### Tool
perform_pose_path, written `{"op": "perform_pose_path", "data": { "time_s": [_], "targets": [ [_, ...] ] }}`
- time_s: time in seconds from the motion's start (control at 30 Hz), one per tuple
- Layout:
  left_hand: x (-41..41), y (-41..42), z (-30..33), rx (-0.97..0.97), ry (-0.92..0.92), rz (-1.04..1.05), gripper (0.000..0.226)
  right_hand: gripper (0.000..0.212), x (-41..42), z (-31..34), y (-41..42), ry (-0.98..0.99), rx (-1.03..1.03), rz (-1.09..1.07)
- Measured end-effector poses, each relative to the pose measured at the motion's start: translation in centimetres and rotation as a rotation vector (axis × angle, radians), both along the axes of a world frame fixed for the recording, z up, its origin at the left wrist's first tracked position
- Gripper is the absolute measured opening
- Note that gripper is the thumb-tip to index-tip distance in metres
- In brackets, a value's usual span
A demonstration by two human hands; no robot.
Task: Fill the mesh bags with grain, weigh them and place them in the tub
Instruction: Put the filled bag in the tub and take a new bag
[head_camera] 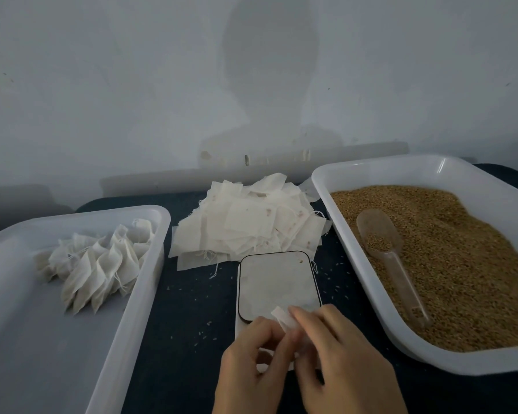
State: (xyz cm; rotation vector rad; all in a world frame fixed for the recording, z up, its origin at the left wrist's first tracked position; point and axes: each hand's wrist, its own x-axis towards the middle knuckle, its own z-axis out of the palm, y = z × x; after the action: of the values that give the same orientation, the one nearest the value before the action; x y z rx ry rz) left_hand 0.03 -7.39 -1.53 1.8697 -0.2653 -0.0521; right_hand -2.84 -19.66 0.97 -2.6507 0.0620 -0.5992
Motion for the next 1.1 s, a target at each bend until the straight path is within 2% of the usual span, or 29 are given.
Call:
{"op": "perform_pose_path", "data": {
  "time_s": [0.17, 0.27, 0.33, 0.4, 0.5, 0.53, 0.57, 0.6, 0.67, 0.8, 0.93, 1.03, 1.1],
  "targets": [
    [0.3, -0.1, 0.0, 0.109, -0.148, 0.014, 0.027, 0.055, 0.4, -1.3, -0.1, 0.021, 0.067, 0.121],
    [0.5, 0.0, -0.2, 0.105, -0.16, 0.034, 0.032, 0.056, 0.5, 0.0, 0.2, 0.193, 0.078, 0.248],
    [0.7, 0.0, -0.3, 0.142, -0.168, 0.039, 0.032, 0.054, 0.5, 0.0, 0.4, 0.187, 0.058, 0.226],
    [0.7, -0.1, -0.2, 0.171, -0.185, 0.037, 0.034, 0.057, 0.4, 0.0, 0.4, 0.3, 0.045, 0.188],
    [0.5, -0.2, -0.2, 0.175, -0.18, 0.015, 0.037, 0.059, 0.0, 0.7, 0.5, 0.238, 0.099, 0.176],
    [0.4, -0.1, -0.1, 0.152, -0.16, 0.009, 0.038, 0.057, -0.2, 1.3, 0.4, 0.272, 0.096, 0.206],
    [0.3, -0.1, 0.2, 0.122, -0.13, 0.011, 0.038, 0.055, -0.4, 0.8, 0.2, 0.172, 0.136, 0.23],
    [0.3, 0.0, 0.4, 0.089, -0.096, 0.015, 0.037, 0.056, -0.5, 0.5, -0.1, 0.161, 0.183, 0.207],
    [0.4, 0.1, 0.7, 0.061, -0.047, 0.022, 0.036, 0.057, -0.3, 0.3, -0.3, 0.239, 0.186, 0.177],
    [0.7, 0.0, 0.2, 0.162, -0.152, 0.014, 0.03, 0.051, -0.1, 0.3, 0.1, 0.168, 0.207, 0.09],
    [0.5, -0.3, 0.1, 0.219, -0.226, -0.01, 0.038, 0.043, 0.5, -0.1, -0.1, 0.117, 0.242, 0.075],
    [0.6, -0.2, 0.2, 0.212, -0.211, 0.0, 0.043, 0.043, 0.7, -0.1, -0.4, 0.055, 0.206, 0.097],
    [0.8, 0.0, 0.4, 0.166, -0.134, 0.032, 0.035, 0.032, 0.6, -0.3, -0.6, 0.027, 0.226, 0.158]
  ]
}}
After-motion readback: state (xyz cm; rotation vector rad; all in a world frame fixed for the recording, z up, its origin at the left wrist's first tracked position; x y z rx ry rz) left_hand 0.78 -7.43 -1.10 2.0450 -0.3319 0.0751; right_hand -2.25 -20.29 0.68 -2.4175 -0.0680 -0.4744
